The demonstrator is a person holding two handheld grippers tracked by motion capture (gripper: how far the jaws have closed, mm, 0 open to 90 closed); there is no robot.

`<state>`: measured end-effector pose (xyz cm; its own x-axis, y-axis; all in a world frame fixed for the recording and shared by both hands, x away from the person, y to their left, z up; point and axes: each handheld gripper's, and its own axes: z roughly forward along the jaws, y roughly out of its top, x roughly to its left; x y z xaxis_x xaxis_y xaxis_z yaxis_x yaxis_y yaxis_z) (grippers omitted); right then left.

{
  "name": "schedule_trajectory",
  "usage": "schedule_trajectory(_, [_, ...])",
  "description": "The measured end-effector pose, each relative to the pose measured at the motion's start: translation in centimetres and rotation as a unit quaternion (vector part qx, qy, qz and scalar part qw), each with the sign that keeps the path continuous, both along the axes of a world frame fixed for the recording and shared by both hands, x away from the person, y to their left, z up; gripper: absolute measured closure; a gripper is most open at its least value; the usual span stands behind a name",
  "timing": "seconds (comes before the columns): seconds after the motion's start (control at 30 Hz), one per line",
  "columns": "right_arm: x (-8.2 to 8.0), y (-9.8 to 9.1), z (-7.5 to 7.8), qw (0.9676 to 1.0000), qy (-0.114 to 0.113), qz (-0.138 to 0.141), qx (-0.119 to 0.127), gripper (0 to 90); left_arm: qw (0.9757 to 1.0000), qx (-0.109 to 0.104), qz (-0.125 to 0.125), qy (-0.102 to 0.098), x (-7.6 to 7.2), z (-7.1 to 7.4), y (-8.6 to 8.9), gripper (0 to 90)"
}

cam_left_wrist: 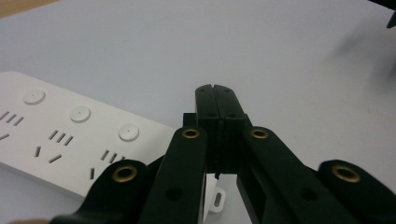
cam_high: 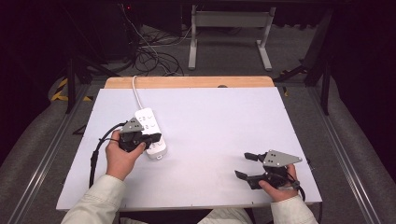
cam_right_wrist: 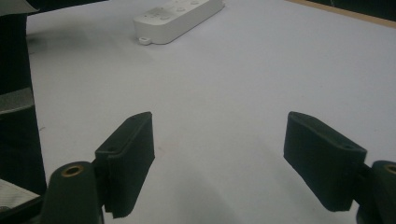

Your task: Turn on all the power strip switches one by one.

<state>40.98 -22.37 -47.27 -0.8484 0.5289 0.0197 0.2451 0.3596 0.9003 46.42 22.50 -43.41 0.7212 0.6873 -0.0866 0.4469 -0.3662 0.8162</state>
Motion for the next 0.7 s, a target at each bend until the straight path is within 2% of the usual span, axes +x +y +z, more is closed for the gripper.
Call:
schedule_trajectory(0.07, [0.0, 0.0, 0.0, 1.0, 0.0, 0.001, 0.001, 25.2, 1.0, 0.006, 0.002, 0.005, 0.2, -0.3, -0.1, 90.0])
schedule_trajectory(0.1, [0.0, 0.0, 0.0, 1.0, 0.001, 0.001, 0.002, 25.1, 0.9998, 0.015, 0.007, 0.006, 0.5, -0.6, -0.2, 90.0])
schedule_trajectory(0.17, [0.0, 0.0, 0.0, 1.0, 0.001, 0.001, 0.003, 25.1, 0.9998, 0.016, 0.006, 0.008, 0.6, -0.7, -0.2, 90.0])
schedule_trajectory(0.2, [0.1, 0.0, 0.0, 1.0, 0.001, 0.001, 0.003, 25.1, 0.9995, 0.029, 0.011, 0.008, 0.9, -1.0, -0.2, 90.0])
schedule_trajectory(0.37, [0.1, 0.0, -0.1, 1.0, 0.004, 0.002, 0.005, 25.0, 0.9992, 0.033, 0.012, 0.018, 1.2, -1.5, -0.4, 89.9])
schedule_trajectory(0.4, [0.1, 0.0, -0.1, 1.0, 0.004, 0.002, 0.005, 24.9, 0.9989, 0.04, 0.012, 0.018, 1.4, -1.7, -0.5, 90.0])
schedule_trajectory(0.5, [0.1, 0.0, -0.1, 1.0, 0.006, 0.003, 0.004, 24.8, 0.9987, 0.044, 0.01, 0.023, 1.5, -1.9, -0.5, 90.0])
schedule_trajectory(0.53, [0.1, 0.0, -0.1, 1.0, 0.006, 0.004, 0.004, 24.8, 0.9984, 0.049, 0.011, 0.027, 1.6, -2.0, -0.5, 90.0])
schedule_trajectory(0.57, [0.1, 0.0, -0.1, 1.0, 0.006, 0.004, 0.004, 24.7, 0.9979, 0.059, 0.012, 0.022, 1.7, -2.0, -0.4, 90.0])
schedule_trajectory(0.67, [0.2, 0.0, -0.2, 1.0, 0.007, 0.005, 0.003, 24.6, 0.9979, 0.057, 0.009, 0.029, 1.7, -2.2, -0.5, 90.0])
schedule_trajectory(0.7, [0.2, 0.0, -0.2, 1.0, 0.008, 0.005, 0.003, 24.6, 0.9975, 0.065, 0.008, 0.028, 1.7, -2.2, -0.6, 90.0])
